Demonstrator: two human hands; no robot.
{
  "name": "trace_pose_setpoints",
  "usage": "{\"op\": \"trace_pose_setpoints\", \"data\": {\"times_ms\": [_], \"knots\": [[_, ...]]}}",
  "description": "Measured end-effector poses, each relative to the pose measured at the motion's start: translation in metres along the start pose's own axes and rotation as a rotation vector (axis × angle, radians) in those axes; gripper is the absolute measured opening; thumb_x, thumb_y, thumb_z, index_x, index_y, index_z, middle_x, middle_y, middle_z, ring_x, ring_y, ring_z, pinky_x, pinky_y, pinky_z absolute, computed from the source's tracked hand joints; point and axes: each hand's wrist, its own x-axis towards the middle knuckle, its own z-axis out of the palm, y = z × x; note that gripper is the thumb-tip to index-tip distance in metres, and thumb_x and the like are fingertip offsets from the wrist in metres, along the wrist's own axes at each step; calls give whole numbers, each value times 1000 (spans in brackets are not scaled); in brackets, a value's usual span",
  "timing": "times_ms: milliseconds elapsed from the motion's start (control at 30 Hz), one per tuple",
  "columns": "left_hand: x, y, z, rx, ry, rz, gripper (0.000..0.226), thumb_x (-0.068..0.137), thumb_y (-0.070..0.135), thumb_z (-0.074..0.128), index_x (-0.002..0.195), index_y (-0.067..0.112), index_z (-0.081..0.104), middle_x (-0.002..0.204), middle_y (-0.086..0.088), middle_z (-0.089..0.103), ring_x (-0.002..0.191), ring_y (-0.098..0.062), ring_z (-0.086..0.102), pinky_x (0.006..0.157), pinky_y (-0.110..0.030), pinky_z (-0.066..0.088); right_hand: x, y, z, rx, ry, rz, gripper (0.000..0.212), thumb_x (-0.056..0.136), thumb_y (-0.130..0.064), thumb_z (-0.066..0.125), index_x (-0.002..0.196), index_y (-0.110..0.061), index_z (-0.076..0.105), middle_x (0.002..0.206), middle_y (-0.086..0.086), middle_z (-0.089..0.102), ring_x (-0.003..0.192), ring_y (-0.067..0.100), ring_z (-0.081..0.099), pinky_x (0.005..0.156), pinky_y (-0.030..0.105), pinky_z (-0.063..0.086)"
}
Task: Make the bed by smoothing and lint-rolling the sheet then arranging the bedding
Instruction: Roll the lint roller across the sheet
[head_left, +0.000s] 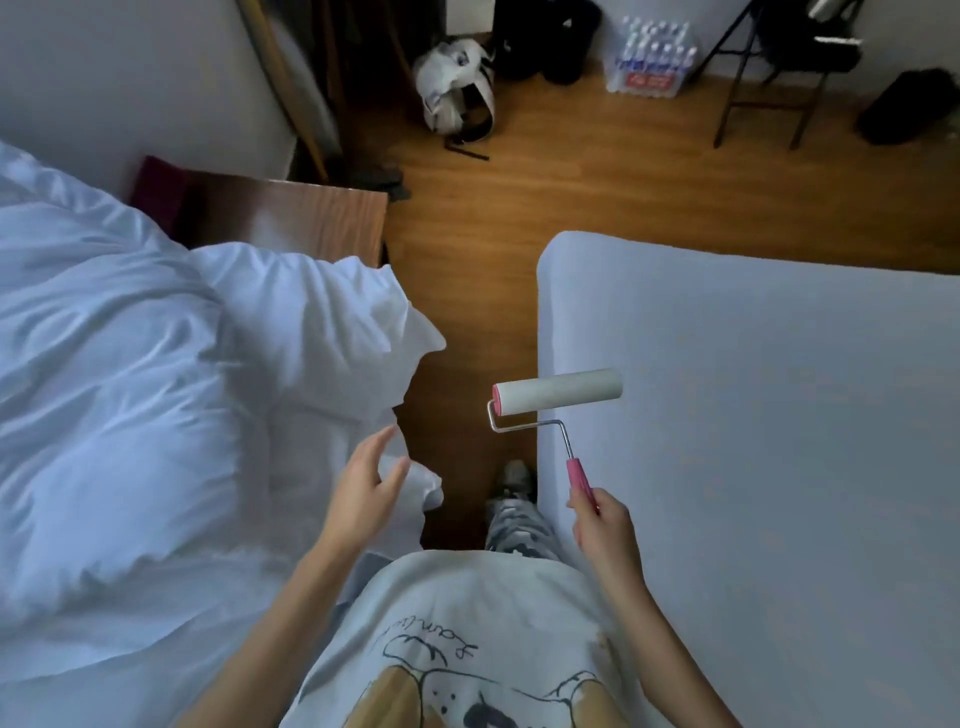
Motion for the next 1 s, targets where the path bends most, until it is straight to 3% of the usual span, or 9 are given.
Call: {"op": "trace_pose_setpoints", "data": {"times_ms": [133, 300, 433, 533, 733, 1000], "knots": [[40, 7, 1, -112, 66, -126, 46, 98, 24, 54, 142, 18, 44, 141, 4, 49, 129, -12, 46, 100, -24, 35, 66, -48, 11, -106, -112, -80, 47, 96, -48, 47, 64, -14, 46, 55, -2, 42, 52, 14, 42, 53, 31, 36], [109, 33, -1, -221, 224, -279, 44, 97, 23, 56, 140, 15, 48, 138, 2, 53, 126, -15, 50, 102, -30, 40, 166, -131, 1, -199, -218, -186, 51, 92, -57, 47, 60, -18, 45, 46, -10, 42, 49, 8, 43, 49, 24, 35], [168, 71, -10, -247, 346, -339, 44, 97, 23, 55, 140, 15, 48, 139, -1, 53, 125, -15, 51, 100, -29, 40, 251, -211, -7, -273, -320, -237, 50, 89, -61, 47, 75, -16, 62, 53, -15, 48, 55, 8, 51, 52, 22, 39], [210, 95, -23, -222, 429, -338, 45, 98, 26, 53, 142, 16, 45, 140, 1, 52, 126, -11, 49, 96, -24, 36, 308, -267, 5, -327, -382, -304, 47, 90, -58, 47, 77, -15, 62, 50, -14, 48, 54, 9, 50, 50, 21, 38], [261, 113, -62, -215, 577, -391, 45, 98, 27, 54, 141, 17, 46, 140, 3, 51, 128, -12, 48, 98, -26, 37, 371, -355, 82, -407, -540, -402, 45, 95, -53, 45, 79, -15, 62, 53, -5, 49, 53, 11, 49, 47, 22, 34], [306, 65, -129, -270, 675, -483, 41, 96, 24, 58, 136, 21, 51, 131, 10, 55, 121, -8, 52, 94, -24, 38, 389, -405, 215, -524, -740, -392, 36, 98, -44, 44, 79, -19, 61, 54, -3, 47, 53, 13, 45, 56, 32, 36]]}}
